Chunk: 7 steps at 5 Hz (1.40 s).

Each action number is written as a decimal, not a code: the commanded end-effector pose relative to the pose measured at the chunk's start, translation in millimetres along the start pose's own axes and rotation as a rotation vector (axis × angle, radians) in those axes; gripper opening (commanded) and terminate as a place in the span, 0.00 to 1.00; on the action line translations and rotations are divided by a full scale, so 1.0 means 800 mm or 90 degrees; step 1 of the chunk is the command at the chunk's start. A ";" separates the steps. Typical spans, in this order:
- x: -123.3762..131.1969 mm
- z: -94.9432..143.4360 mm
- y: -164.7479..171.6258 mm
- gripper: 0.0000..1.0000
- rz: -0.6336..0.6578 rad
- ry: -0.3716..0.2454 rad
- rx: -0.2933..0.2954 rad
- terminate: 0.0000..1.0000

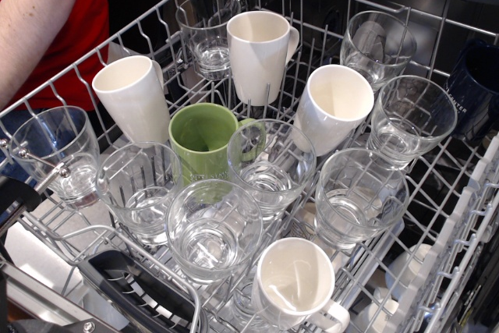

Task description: Pick up any cup

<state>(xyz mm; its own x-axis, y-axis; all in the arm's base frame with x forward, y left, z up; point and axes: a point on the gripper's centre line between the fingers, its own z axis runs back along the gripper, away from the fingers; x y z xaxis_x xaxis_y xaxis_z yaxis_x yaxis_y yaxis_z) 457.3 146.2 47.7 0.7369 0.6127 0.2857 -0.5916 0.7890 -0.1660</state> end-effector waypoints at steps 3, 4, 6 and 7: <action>0.010 -0.011 -0.005 1.00 0.050 -0.087 0.081 0.00; 0.009 -0.029 0.008 1.00 0.065 -0.096 0.072 0.00; 0.023 -0.065 0.011 1.00 0.084 -0.119 0.060 0.00; 0.023 -0.071 0.010 1.00 0.108 -0.103 0.050 0.00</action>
<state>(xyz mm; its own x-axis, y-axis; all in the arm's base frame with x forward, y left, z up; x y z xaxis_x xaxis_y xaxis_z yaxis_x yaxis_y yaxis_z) 472.7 158.8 -30.5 0.5934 0.7294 0.3405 -0.7424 0.6594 -0.1187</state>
